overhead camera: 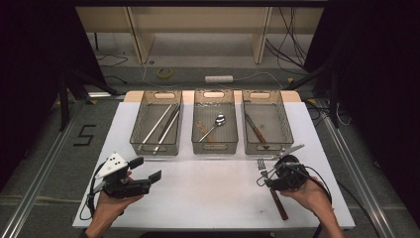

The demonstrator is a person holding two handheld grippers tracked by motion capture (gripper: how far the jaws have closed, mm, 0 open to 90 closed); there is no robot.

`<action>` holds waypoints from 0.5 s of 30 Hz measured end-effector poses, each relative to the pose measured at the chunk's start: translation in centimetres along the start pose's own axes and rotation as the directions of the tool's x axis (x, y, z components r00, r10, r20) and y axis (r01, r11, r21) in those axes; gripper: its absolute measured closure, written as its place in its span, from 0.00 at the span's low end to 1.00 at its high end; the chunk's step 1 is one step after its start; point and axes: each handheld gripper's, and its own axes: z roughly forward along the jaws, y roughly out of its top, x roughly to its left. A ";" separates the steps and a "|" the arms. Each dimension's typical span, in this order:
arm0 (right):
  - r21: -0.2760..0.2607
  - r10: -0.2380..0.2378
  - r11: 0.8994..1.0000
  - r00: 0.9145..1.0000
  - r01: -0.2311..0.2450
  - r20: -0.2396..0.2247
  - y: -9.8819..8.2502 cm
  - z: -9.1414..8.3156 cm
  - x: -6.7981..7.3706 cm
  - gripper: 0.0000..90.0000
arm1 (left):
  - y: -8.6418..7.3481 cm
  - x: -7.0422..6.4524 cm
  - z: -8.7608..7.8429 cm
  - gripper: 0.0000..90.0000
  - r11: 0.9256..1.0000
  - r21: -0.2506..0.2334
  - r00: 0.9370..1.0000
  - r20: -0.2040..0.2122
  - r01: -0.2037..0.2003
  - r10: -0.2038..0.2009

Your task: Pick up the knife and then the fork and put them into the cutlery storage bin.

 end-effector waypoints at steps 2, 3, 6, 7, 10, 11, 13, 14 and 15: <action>0.013 0.008 1.000 1.000 -0.008 -0.001 -0.4 0.2 0.1 0.52 | 0.0 0.0 0.0 0.18 1.000 0.000 1.000 -0.001 0.000 0.000; 0.015 0.008 1.000 1.000 -0.008 0.001 -0.6 0.3 0.2 0.53 | 0.0 0.0 0.0 0.18 1.000 -0.001 1.000 -0.002 0.001 -0.001; 0.026 0.006 1.000 1.000 -0.006 0.015 -1.1 0.5 0.4 0.54 | 0.0 0.0 -0.1 0.18 1.000 0.000 1.000 -0.001 0.000 0.000; 0.026 0.009 1.000 1.000 -0.009 0.020 -1.3 0.5 0.5 0.55 | 0.0 0.0 -0.1 0.18 1.000 0.000 1.000 -0.002 0.000 0.000; 0.017 0.018 1.000 0.999 -0.019 0.029 -1.8 0.6 0.7 0.56 | 0.0 0.0 -0.1 0.18 1.000 0.000 1.000 -0.002 0.000 0.000; 0.017 0.022 1.000 0.999 -0.023 0.029 -2.0 0.7 0.8 0.57 | 0.0 0.0 -0.1 0.18 1.000 0.000 1.000 -0.002 -0.001 0.001; 0.014 0.024 1.000 0.999 -0.024 0.031 -2.3 0.8 0.9 0.58 | 0.0 0.0 -0.1 0.18 1.000 0.001 1.000 -0.002 -0.002 0.002; 0.010 0.028 1.000 0.999 -0.028 0.038 -2.4 0.9 1.0 0.58 | 0.0 0.0 -0.1 0.18 1.000 0.000 1.000 -0.002 0.000 0.000; 0.013 0.027 1.000 0.999 -0.028 0.038 -2.6 1.0 1.1 0.59 | 0.0 0.0 -0.1 0.18 1.000 0.000 1.000 -0.002 0.000 0.000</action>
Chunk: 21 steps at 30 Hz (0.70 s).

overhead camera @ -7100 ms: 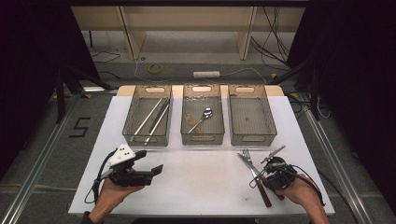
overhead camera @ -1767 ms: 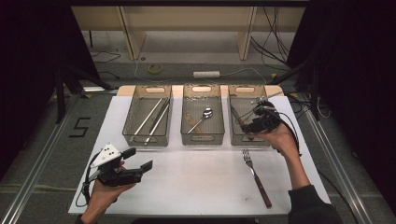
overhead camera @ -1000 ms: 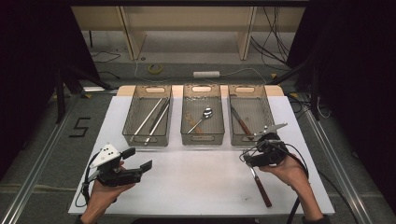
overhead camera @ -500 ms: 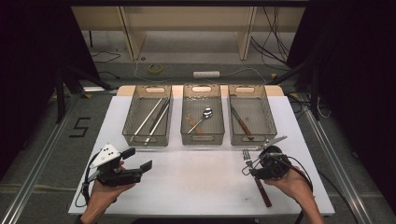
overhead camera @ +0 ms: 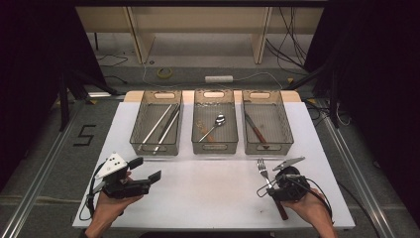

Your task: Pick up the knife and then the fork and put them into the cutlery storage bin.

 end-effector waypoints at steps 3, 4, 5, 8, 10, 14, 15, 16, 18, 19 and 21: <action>0.007 0.002 1.000 1.000 -0.002 0.003 -0.4 0.2 0.1 0.61 | 0.0 0.0 0.0 0.18 1.000 0.000 1.000 0.000 -0.001 0.001; 0.011 0.005 1.000 1.000 -0.005 0.002 -0.6 0.2 0.2 0.63 | 0.0 0.0 0.0 0.18 1.000 0.000 1.000 -0.001 -0.001 0.001; 0.014 0.009 1.000 1.000 -0.009 0.001 -0.7 0.3 0.2 0.64 | 0.0 0.0 0.0 0.18 1.000 0.001 1.000 -0.001 -0.001 0.001; 0.017 0.013 1.000 1.000 -0.013 0.005 -1.2 0.5 0.2 0.67 | 0.0 0.0 0.0 0.18 1.000 0.000 1.000 -0.002 -0.001 0.001; 0.015 0.020 1.000 1.000 -0.020 0.007 -1.4 0.5 0.2 0.69 | 0.0 0.0 0.0 0.18 1.000 0.001 1.000 -0.002 -0.001 0.001; -0.001 0.025 1.000 0.999 -0.025 0.020 -1.7 0.5 0.4 0.73 | 0.0 -0.1 0.0 0.18 1.000 0.000 1.000 -0.002 -0.001 0.001; -0.004 0.025 1.000 0.999 -0.025 0.021 -1.8 0.5 0.4 0.74 | 0.0 0.0 0.0 0.18 1.000 0.000 1.000 -0.002 -0.001 0.001; -0.006 0.025 1.000 0.999 -0.025 0.023 -1.8 0.5 0.4 0.74 | 0.0 0.0 0.0 0.18 1.000 0.000 1.000 -0.003 -0.001 0.001; -0.001 0.023 1.000 1.000 -0.023 0.020 -1.9 0.6 0.5 0.75 | 0.0 -0.1 0.0 0.18 1.000 0.000 1.000 -0.002 -0.001 0.001; 0.000 0.020 1.000 1.000 -0.020 0.019 -2.0 0.6 0.6 0.76 | 0.0 -0.1 0.0 0.18 1.000 0.000 1.000 -0.002 -0.001 0.001; 0.001 0.021 1.000 1.000 -0.021 0.022 -2.0 0.7 0.6 0.76 | 0.0 -0.1 0.0 0.18 1.000 0.000 1.000 -0.003 -0.002 0.002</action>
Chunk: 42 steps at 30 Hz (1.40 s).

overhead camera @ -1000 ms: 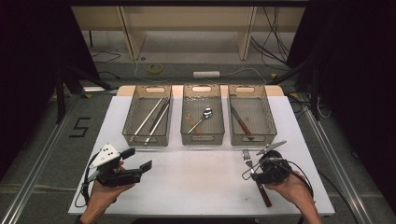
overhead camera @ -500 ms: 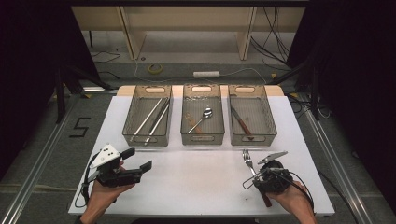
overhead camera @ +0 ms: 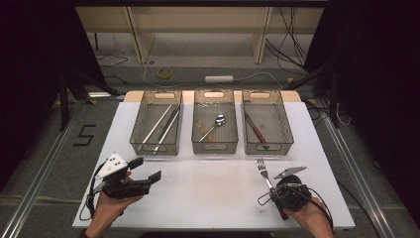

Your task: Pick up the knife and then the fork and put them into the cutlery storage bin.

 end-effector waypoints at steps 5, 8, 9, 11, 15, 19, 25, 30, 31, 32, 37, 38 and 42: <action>0.003 0.005 1.000 1.000 -0.005 0.005 -0.1 0.1 0.0 0.77 | 0.0 0.0 0.0 0.18 1.000 0.000 1.000 -0.001 0.000 0.000; 0.016 0.001 1.000 1.000 -0.001 0.008 -0.1 0.4 0.0 0.78 | 0.0 0.0 0.0 0.18 1.000 0.000 1.000 0.000 0.000 0.000; 0.018 0.002 1.000 1.000 -0.002 0.012 -0.1 0.5 0.0 0.78 | 0.0 0.0 0.0 0.18 1.000 0.000 1.000 -0.001 0.000 0.000; 0.019 -0.002 1.000 1.000 0.001 0.014 -0.2 0.5 0.0 0.78 | 0.0 0.0 0.0 0.18 1.000 0.000 1.000 -0.001 0.000 0.000; 0.019 -0.005 1.000 1.000 0.005 0.019 -0.2 0.6 0.0 0.79 | 0.0 0.0 0.0 0.18 1.000 0.001 1.000 -0.001 -0.001 0.001; 0.020 -0.018 1.000 1.000 0.018 0.023 -0.2 0.6 0.1 0.82 | -0.1 0.0 0.0 0.18 1.000 0.005 1.000 -0.001 -0.005 0.005; 0.022 -0.018 1.000 1.000 0.018 0.015 -0.2 0.6 0.0 0.85 | -0.1 0.0 0.0 0.18 1.000 0.003 1.000 -0.002 -0.005 0.005; 0.019 -0.016 1.000 1.000 0.015 0.006 -0.1 0.6 -0.1 0.86 | -0.1 0.0 0.0 0.18 1.000 0.003 1.000 -0.001 -0.004 0.004; 0.020 -0.015 1.000 1.000 0.015 0.000 -0.1 0.6 -0.2 0.86 | -0.1 0.0 0.0 0.18 1.000 0.004 1.000 -0.001 -0.005 0.005; 0.019 -0.014 1.000 1.000 0.014 -0.005 -0.1 0.6 -0.3 0.86 | -0.1 0.0 0.0 0.18 1.000 0.004 1.000 -0.001 -0.005 0.005; 0.009 -0.021 1.000 1.000 0.021 -0.009 -0.2 0.5 -0.4 0.86 | -0.1 0.0 0.0 0.18 1.000 0.005 1.000 0.001 -0.006 0.006; 0.007 -0.019 1.000 1.000 0.019 -0.011 -0.2 0.4 -0.4 0.86 | -0.1 0.0 0.0 0.18 1.000 0.006 1.000 0.001 -0.007 0.007; -0.013 -0.020 1.000 1.000 0.020 -0.021 -0.2 0.1 -0.6 0.86 | -0.1 0.0 0.0 0.18 1.000 0.006 1.000 0.000 -0.007 0.007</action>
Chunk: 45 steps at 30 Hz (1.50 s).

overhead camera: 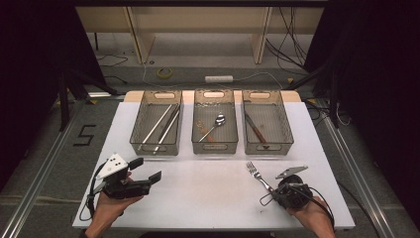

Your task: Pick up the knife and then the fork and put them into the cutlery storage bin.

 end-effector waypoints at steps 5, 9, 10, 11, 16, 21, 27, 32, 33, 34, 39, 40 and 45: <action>-0.012 0.001 1.000 1.000 -0.001 -0.003 0.0 -0.1 -0.1 0.86 | 0.0 0.0 0.0 0.18 1.000 0.000 1.000 0.000 0.000 0.000; -0.029 0.010 1.000 1.000 -0.010 -0.006 0.0 -0.3 -0.3 0.86 | 0.0 0.0 0.0 0.18 1.000 0.000 1.000 -0.001 0.000 0.000; -0.031 0.013 0.999 1.000 -0.013 -0.007 0.0 -0.4 -0.4 0.86 | 0.0 0.0 0.0 0.18 1.000 0.000 1.000 -0.001 0.000 0.000; -0.039 0.015 0.999 1.000 -0.016 -0.007 0.0 -0.4 -0.5 0.86 | 0.0 0.0 0.0 0.18 1.000 0.001 1.000 -0.001 -0.001 0.001; -0.061 0.028 0.998 0.999 -0.029 -0.016 -0.1 -0.7 -0.8 0.86 | 0.0 0.0 0.0 0.18 1.000 0.001 1.000 -0.001 -0.001 0.001; -0.078 0.037 0.996 0.999 -0.039 -0.025 -0.1 -1.0 -1.1 0.86 | 0.0 0.0 0.0 0.18 1.000 0.000 1.000 -0.002 0.000 0.000; -0.112 0.049 0.992 0.998 -0.054 -0.047 -0.1 -1.5 -1.5 0.86 | 0.0 0.0 0.0 0.18 1.000 0.001 1.000 -0.002 0.000 0.000; -0.146 0.063 0.986 0.994 -0.076 -0.094 0.1 -2.2 -1.7 0.86 | 0.0 0.0 0.0 0.18 1.000 0.001 1.000 -0.003 0.001 -0.001; -0.150 0.066 0.985 0.993 -0.080 -0.096 0.2 -2.4 -1.8 0.86 | 0.0 0.1 0.0 0.18 1.000 0.001 1.000 -0.004 0.002 -0.002; -0.160 0.063 0.984 0.994 -0.077 -0.094 0.3 -2.6 -1.9 0.86 | 0.0 0.1 0.0 0.18 1.000 0.001 1.000 -0.004 0.002 -0.002; -0.206 0.061 0.975 0.994 -0.078 -0.089 0.9 -3.7 -2.4 0.86 | 0.0 0.1 0.0 0.18 1.000 -0.002 1.000 -0.005 0.008 -0.008; -0.211 0.058 0.975 0.995 -0.075 -0.087 1.2 -3.9 -2.6 0.86 | 0.0 0.1 0.0 0.18 1.000 0.001 1.000 -0.005 0.005 -0.005; -0.254 0.051 0.965 0.996 -0.067 -0.068 3.0 -4.9 -3.4 0.86 | 0.0 0.1 0.0 0.18 1.000 -0.004 1.000 -0.007 0.010 -0.010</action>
